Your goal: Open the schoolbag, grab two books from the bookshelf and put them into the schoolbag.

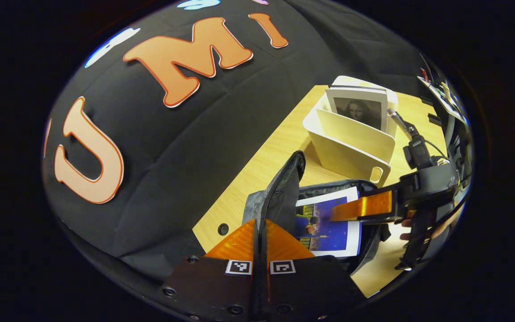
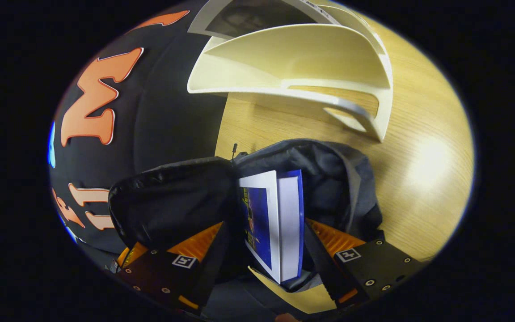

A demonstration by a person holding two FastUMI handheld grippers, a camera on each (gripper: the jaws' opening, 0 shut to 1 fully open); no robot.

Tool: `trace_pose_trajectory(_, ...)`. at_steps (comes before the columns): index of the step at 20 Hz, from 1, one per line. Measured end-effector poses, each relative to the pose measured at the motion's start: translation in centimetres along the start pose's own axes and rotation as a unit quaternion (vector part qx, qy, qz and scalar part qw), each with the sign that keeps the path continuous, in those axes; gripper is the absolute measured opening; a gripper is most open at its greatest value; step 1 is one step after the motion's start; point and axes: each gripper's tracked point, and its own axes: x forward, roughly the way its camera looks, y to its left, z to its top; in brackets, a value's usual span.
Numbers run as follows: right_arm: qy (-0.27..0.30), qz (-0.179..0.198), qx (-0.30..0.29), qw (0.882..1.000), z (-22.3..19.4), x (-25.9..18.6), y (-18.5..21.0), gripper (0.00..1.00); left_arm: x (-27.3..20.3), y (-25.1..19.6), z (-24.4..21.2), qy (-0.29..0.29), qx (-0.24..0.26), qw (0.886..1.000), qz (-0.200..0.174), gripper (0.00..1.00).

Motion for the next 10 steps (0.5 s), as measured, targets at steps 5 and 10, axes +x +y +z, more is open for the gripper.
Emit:
trace_pose_trajectory(5,-0.003,0.004,-0.032,0.999,2.2,-5.0,-1.0,0.98,-0.4,-0.5,-0.5,-0.008,-0.027,1.0,-0.013,0.01)
trace_pose_trajectory(10,-0.02,-0.008,-0.093,0.995,5.3,-11.8,-2.8,0.98,-0.3,-1.2,-0.4,-0.016,-0.02,1.0,-0.013,0.01)
